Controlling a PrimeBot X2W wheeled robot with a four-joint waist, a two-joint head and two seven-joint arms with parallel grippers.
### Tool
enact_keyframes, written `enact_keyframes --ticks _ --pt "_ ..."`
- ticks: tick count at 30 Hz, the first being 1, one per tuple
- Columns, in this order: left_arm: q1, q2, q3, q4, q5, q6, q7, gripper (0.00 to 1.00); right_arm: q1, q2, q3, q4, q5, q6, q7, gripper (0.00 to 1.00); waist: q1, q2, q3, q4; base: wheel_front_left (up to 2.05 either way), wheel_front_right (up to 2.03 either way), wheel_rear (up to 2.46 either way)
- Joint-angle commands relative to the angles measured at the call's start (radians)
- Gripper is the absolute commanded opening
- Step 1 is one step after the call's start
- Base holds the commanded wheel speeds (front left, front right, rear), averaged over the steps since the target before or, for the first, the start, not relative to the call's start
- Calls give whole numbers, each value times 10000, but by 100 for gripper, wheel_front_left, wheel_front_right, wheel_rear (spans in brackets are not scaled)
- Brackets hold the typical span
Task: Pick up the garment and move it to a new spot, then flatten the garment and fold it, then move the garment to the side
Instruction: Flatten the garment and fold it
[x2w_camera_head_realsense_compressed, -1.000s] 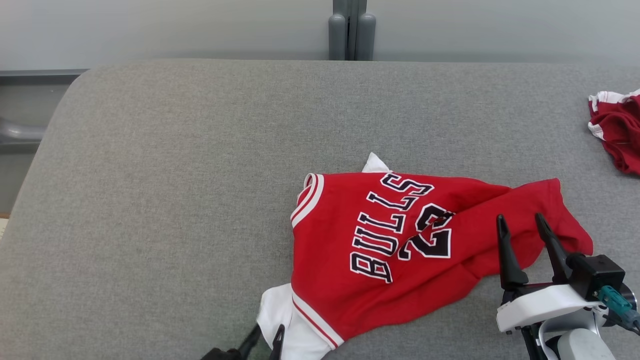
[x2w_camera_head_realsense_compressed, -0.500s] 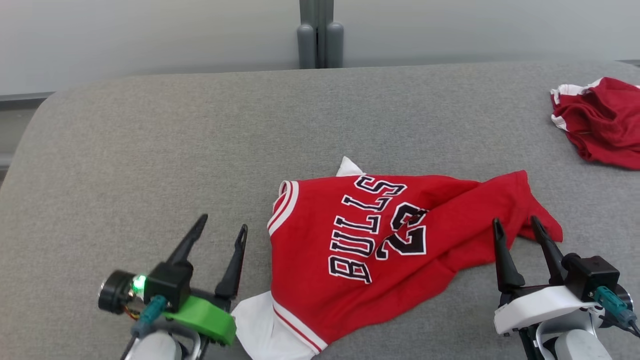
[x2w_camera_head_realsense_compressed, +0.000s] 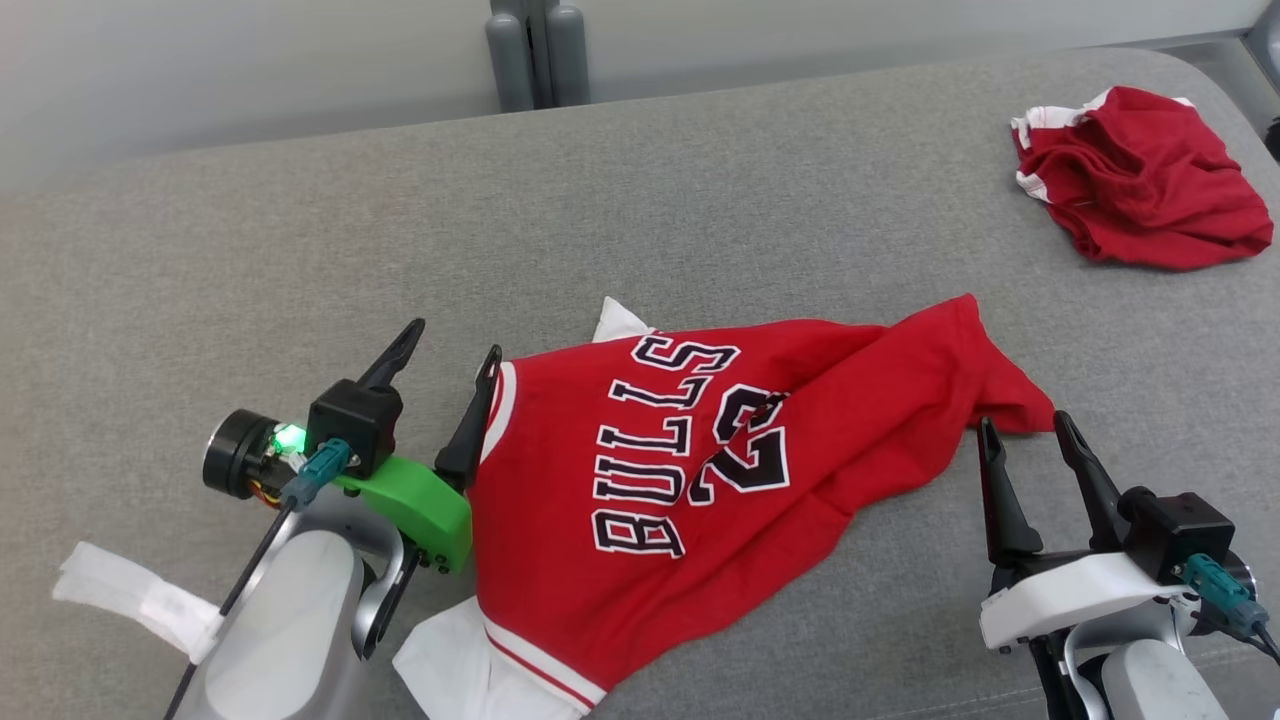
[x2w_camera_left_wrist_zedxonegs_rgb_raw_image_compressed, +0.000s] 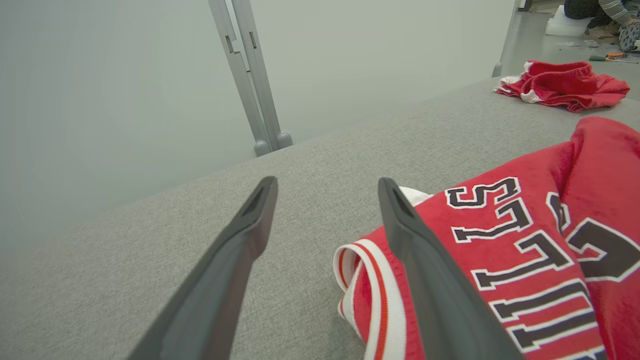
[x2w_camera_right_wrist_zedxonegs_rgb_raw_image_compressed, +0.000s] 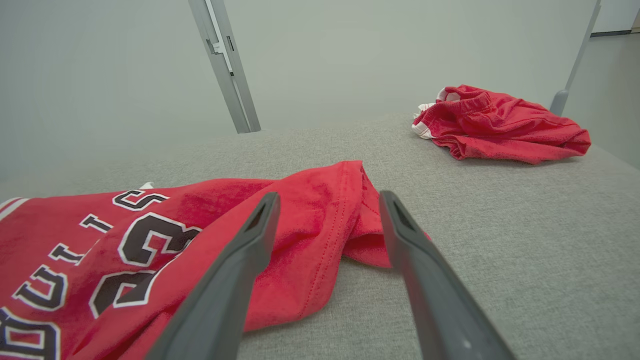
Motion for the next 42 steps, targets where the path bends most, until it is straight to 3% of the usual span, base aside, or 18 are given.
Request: enact_keyframes --ticks 1,10,11,12,13,14,19,31,32,33,42 --pt "-200 -5 -98 295 -149 -31 168 100 -122 6 -27 39 51 -17 -24 100 0 0 210 -250 0 0 0" --pt "-565 -159 -1354 2030 -912 -76 828 100 -293 22 -69 119 63 -17 -24 100 0 0 448 -497 0 0 0" --pt "-620 -168 -1511 2139 -1032 -77 852 91 -322 20 -72 122 66 -17 -24 100 0 0 467 -505 0 0 0" --pt "-695 -154 -1686 2227 -1151 -78 792 46 -354 25 -68 128 68 -17 -26 100 0 0 486 -515 0 0 0" --pt "-758 -148 -1783 2287 -1275 -77 672 13 -361 28 -72 130 68 -17 -24 100 0 0 497 -519 0 0 0" --pt "-816 -131 -1887 2382 -1380 -78 589 0 -359 33 -79 134 67 -17 -26 100 0 0 504 -516 0 0 0" --pt "-1445 98 -1745 2786 -1665 -64 -100 0 -335 79 -162 112 9 -17 -26 100 0 0 518 -427 0 0 0" --pt "-2193 759 -268 3007 -1876 647 -690 0 -455 97 -160 104 -39 -17 -26 100 0 0 682 -353 0 0 0" --pt "-2118 750 -207 2921 -1800 646 -693 38 -467 102 -164 110 -52 -17 -24 100 0 0 693 -346 0 0 0" --pt "-2030 724 -167 2851 -1733 665 -682 100 -467 106 -175 112 -59 -17 -26 100 0 0 692 -334 0 0 0" --pt "-751 319 953 924 -1170 920 -666 100 -244 102 -220 228 -109 -17 -24 100 0 0 235 74 0 0 0"
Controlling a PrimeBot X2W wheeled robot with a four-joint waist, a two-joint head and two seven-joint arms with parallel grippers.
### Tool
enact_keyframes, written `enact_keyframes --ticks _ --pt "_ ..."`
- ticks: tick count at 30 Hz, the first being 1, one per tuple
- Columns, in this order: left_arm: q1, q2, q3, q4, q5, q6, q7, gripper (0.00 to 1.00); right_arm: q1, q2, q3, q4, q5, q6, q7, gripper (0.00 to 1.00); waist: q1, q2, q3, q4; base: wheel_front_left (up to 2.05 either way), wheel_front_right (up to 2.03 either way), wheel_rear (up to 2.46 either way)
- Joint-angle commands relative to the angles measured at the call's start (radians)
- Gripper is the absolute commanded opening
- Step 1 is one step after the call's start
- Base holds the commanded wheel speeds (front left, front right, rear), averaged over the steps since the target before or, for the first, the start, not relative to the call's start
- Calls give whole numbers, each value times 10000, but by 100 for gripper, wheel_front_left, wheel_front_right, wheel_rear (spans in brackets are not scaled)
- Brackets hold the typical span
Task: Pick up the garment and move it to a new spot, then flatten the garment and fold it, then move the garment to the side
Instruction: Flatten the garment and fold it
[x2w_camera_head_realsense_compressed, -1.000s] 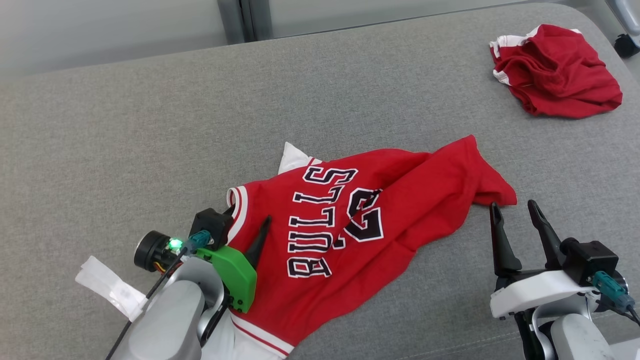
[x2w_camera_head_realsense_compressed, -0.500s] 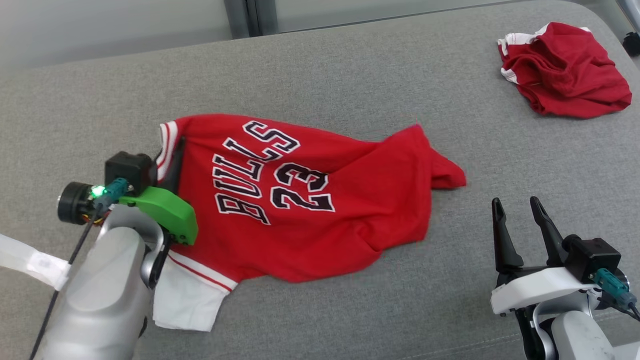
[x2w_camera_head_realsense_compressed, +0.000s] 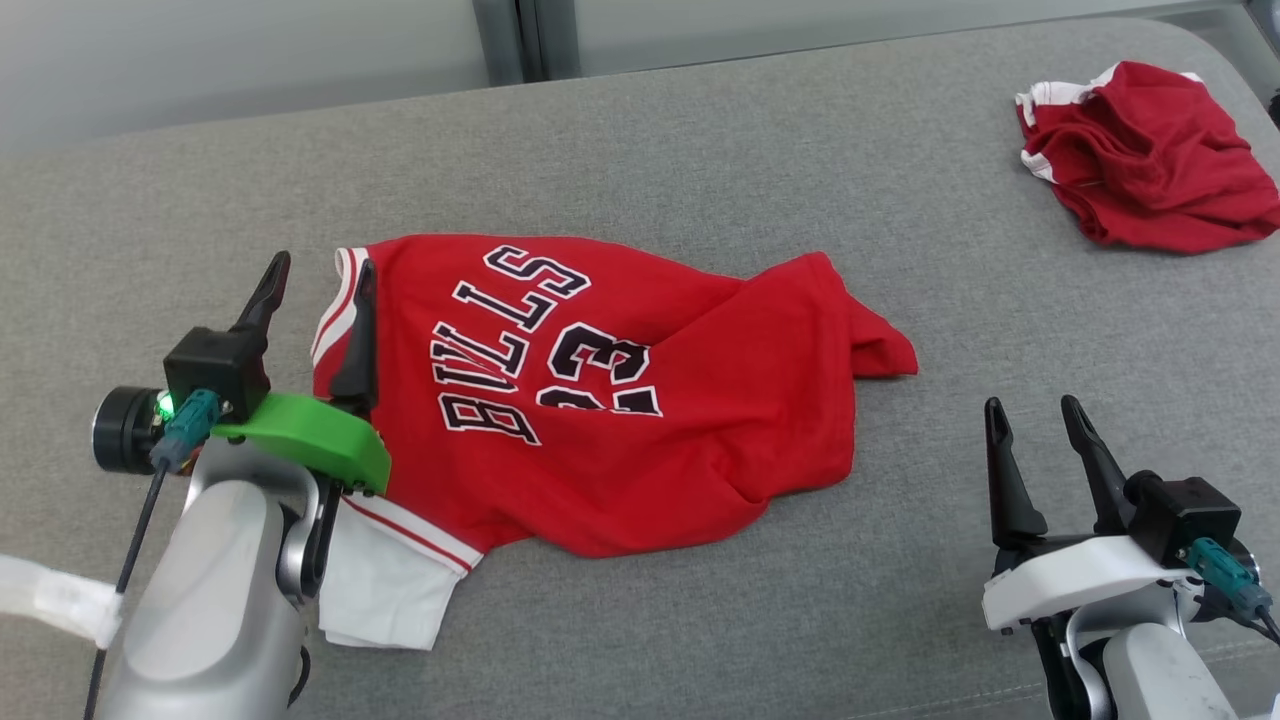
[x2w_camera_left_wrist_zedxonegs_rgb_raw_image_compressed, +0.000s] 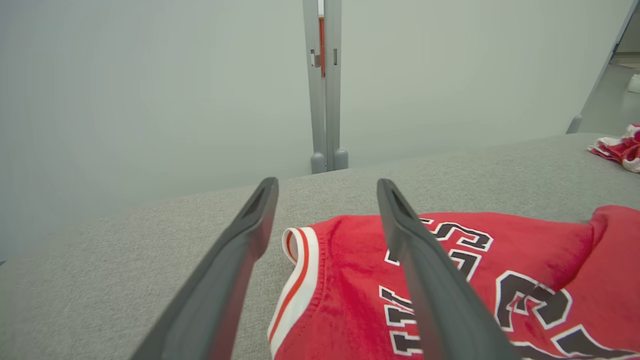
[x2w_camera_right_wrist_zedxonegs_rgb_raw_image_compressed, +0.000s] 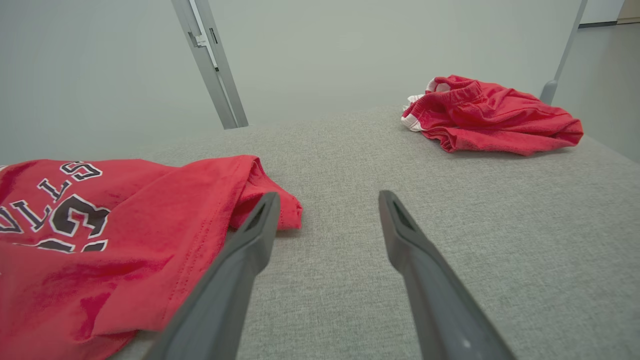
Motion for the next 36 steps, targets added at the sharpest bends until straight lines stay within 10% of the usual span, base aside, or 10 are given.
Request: enact_keyframes --ticks 1,15,36 --pt "450 -40 259 -357 222 94 -24 100 128 -9 5 36 -61 -17 -26 100 0 -1 -231 206 0 0 0" --pt "4289 -979 2657 -3802 1466 -64 -26 100 677 -116 285 176 11 -17 -26 100 0 -1 -934 903 0 0 0" --pt "4784 -1711 3179 -4002 2110 -780 -14 100 -700 -651 1606 2802 91 -17 -22 100 0 -1 -1081 1800 0 0 0"
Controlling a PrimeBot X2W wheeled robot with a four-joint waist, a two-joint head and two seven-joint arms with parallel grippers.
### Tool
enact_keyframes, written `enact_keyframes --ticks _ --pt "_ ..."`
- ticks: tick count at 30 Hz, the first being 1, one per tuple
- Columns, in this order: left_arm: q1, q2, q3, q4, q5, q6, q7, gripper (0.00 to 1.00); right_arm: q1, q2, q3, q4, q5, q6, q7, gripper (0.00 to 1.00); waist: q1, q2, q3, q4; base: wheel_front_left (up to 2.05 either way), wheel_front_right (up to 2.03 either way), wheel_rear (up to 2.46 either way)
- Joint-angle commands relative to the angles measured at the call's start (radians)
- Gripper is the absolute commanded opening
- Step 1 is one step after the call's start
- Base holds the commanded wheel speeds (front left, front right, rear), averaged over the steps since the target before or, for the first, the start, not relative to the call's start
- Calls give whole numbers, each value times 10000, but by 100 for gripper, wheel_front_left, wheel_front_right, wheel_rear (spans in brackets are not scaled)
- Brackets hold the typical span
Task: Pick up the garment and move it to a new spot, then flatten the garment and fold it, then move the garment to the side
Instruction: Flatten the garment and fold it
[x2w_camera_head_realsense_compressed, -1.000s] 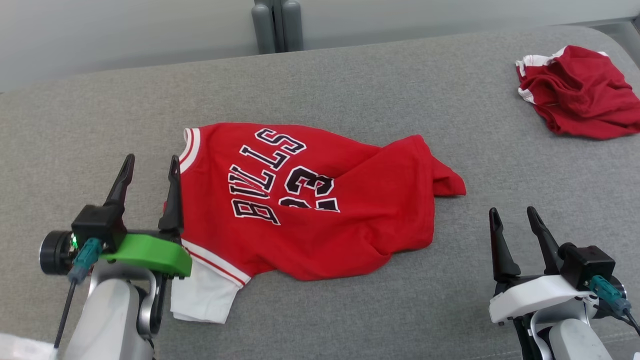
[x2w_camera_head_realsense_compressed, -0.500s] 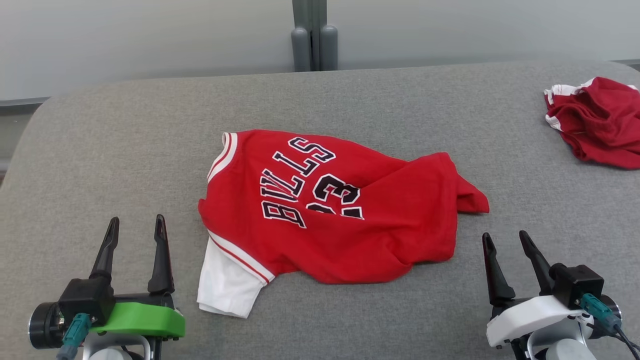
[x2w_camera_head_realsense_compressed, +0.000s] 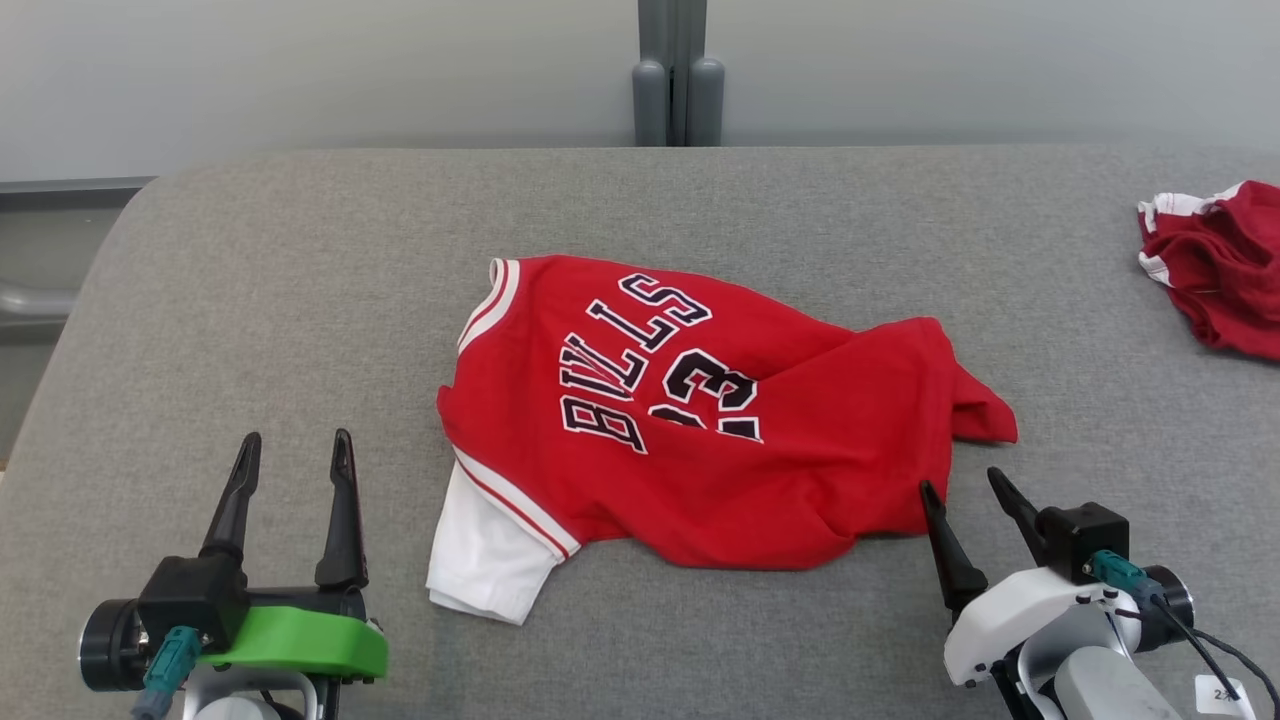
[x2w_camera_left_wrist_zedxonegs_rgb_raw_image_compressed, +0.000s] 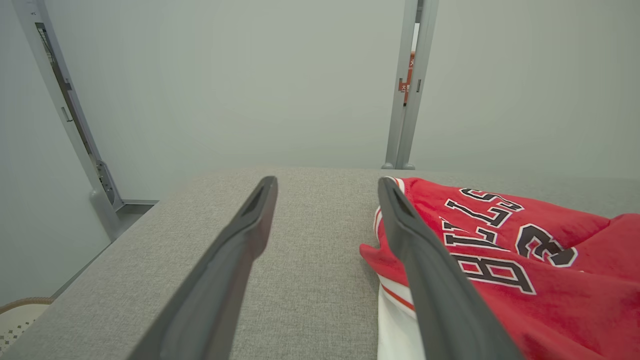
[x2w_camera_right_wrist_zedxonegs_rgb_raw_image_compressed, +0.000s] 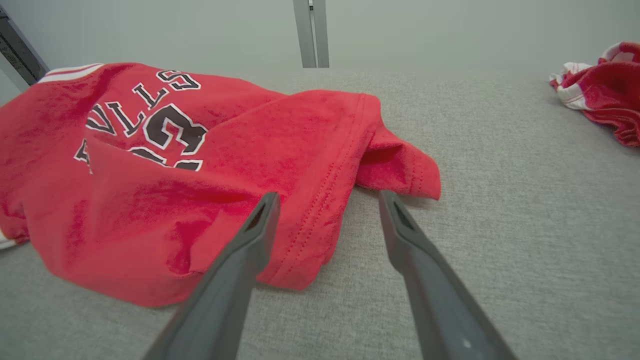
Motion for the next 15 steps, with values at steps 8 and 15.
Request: enact_keyframes --ticks 8,15 --pt "-59 -66 -257 91 10 -96 1 100 -907 34 566 2073 409 -17 -23 100 0 0 179 551 0 0 0" --pt "-54 -85 -252 212 -51 -109 1 100 -1397 -42 967 2578 960 -17 -23 0 0 0 207 511 0 0 0"
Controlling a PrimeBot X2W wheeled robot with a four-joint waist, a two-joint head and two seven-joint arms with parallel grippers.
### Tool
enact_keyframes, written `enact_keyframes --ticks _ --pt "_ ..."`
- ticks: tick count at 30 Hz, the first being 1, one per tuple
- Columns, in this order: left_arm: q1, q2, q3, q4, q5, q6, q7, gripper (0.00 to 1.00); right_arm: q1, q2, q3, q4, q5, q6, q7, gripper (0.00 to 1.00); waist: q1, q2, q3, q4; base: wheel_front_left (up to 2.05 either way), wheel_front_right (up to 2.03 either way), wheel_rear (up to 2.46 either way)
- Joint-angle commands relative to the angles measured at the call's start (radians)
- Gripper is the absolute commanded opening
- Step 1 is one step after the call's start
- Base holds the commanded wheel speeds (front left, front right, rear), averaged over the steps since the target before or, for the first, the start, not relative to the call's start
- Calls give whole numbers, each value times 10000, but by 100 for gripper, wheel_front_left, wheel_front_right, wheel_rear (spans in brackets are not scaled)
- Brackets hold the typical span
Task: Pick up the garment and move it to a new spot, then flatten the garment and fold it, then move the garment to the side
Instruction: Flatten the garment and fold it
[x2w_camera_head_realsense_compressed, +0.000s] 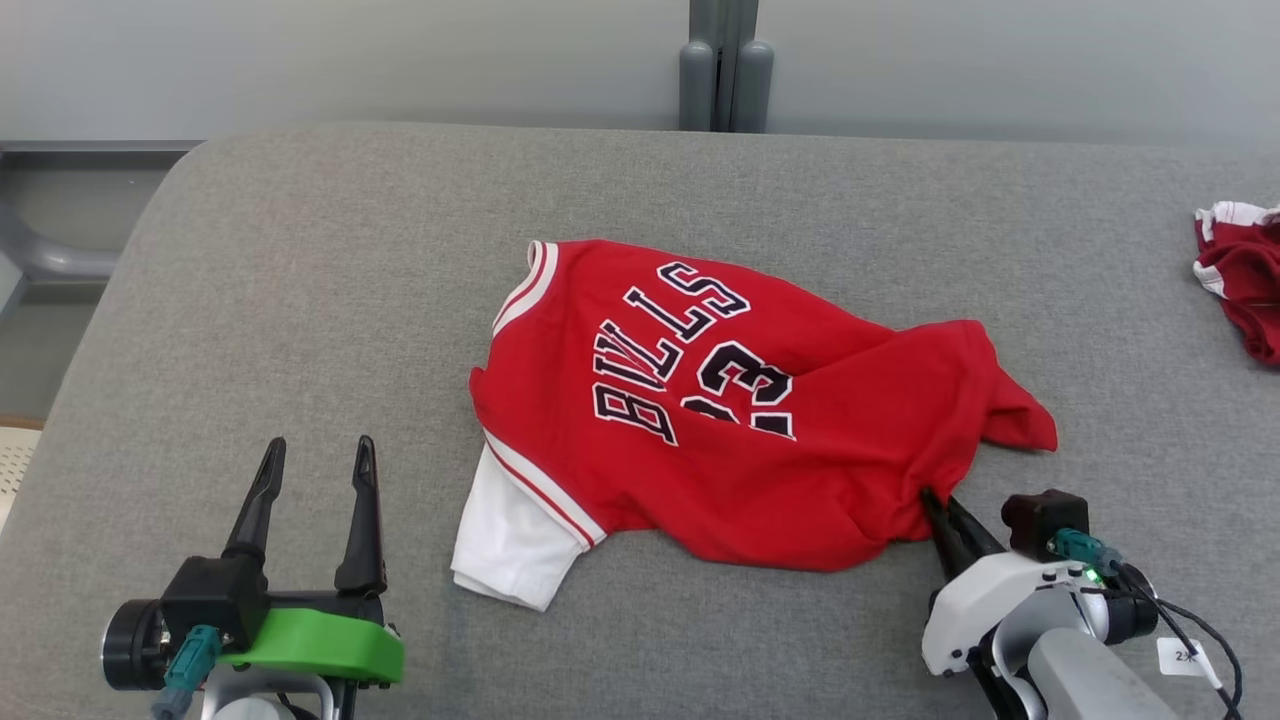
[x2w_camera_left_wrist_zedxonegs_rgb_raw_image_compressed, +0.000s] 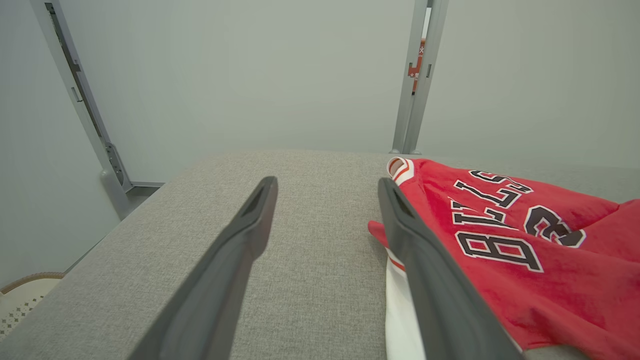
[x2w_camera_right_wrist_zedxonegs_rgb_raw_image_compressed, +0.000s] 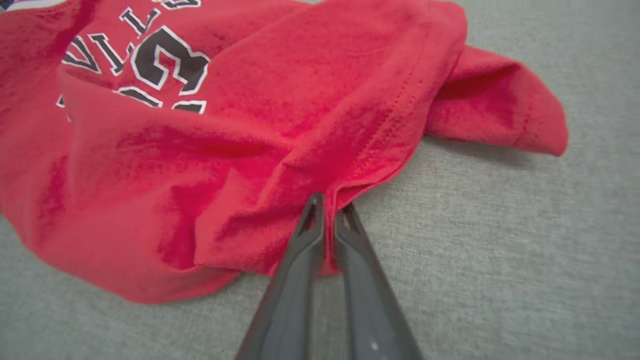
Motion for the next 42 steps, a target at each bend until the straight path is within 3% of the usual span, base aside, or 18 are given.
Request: enact_keyframes --ticks 1,17,25,34,42 --pt "-13 -5 13 27 -88 -12 1 100 -81 -165 -37 -176 36 -17 -25 0 0 0 -18 -121 0 0 0" --pt "284 0 -36 182 -389 217 1 100 2498 -1451 -1752 -3805 -337 -18 -18 0 0 0 -190 -1385 0 0 0" --pt "103 1 -187 207 -437 265 1 100 3149 -1403 -2405 -4588 -162 -17 377 0 0 0 -70 -1512 0 0 0" --pt "-84 1 -357 391 -459 211 1 100 2079 -1380 -1934 -4459 -484 -17 595 0 0 0 -75 -986 0 0 0" --pt "-270 2 -712 457 -578 254 1 100 193 -1544 -1530 -2527 -662 -17 706 0 0 0 165 -280 0 0 0"
